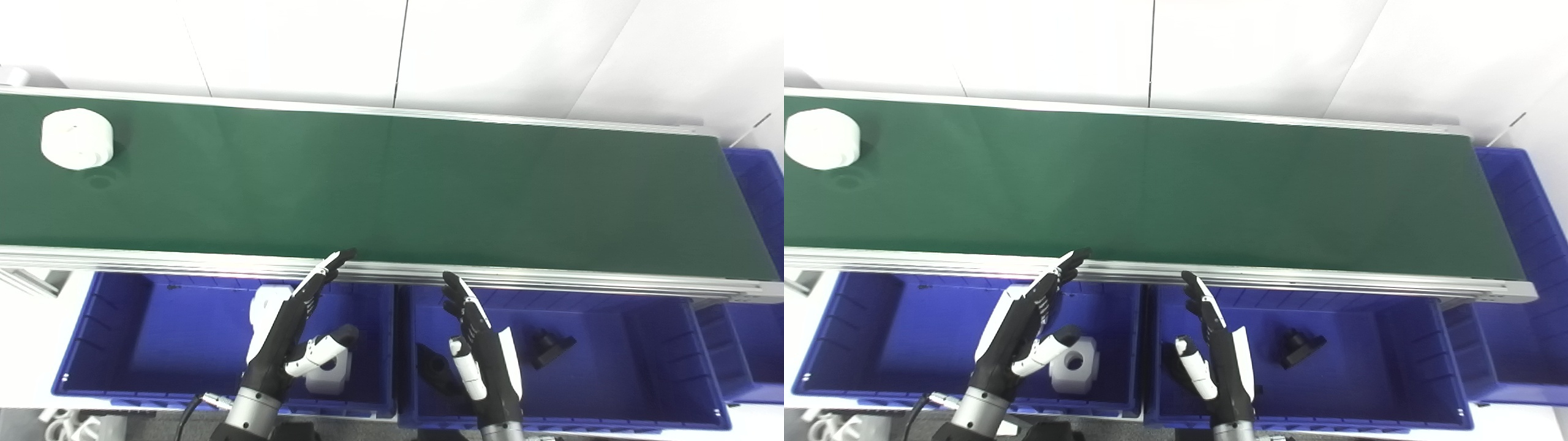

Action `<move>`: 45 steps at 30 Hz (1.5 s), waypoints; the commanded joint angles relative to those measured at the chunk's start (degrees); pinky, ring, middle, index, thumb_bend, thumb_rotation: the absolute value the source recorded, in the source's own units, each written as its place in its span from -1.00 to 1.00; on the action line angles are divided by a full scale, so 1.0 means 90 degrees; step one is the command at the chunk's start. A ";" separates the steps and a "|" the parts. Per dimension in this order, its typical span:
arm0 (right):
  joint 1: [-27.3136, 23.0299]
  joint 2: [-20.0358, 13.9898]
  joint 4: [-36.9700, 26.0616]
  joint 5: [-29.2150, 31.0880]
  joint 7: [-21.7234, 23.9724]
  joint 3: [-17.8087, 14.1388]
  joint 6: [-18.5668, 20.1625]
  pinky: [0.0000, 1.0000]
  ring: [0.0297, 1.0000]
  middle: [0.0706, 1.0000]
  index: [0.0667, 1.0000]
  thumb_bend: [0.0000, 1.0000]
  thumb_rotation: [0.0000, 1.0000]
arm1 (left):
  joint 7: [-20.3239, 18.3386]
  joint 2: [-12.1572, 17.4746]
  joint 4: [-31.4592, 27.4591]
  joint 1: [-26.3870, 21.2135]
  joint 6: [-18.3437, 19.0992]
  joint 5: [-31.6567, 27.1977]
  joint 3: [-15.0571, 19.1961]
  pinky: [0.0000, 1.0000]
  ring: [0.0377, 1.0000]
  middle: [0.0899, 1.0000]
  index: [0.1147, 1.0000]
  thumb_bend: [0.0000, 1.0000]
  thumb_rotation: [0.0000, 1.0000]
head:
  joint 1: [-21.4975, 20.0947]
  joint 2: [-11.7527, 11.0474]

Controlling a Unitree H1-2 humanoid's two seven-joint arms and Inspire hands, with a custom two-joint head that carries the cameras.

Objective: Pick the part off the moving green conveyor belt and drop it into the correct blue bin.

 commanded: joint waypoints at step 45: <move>-0.0577 -0.0439 0.1123 0.0555 -0.0275 0.0238 -0.0389 0.86 0.90 0.96 0.89 0.71 1.00 | -0.0316 -0.0462 0.1494 -0.0220 -0.0355 -0.0855 -0.0058 0.76 0.84 0.82 0.67 0.54 0.49 | 0.0947 -0.1573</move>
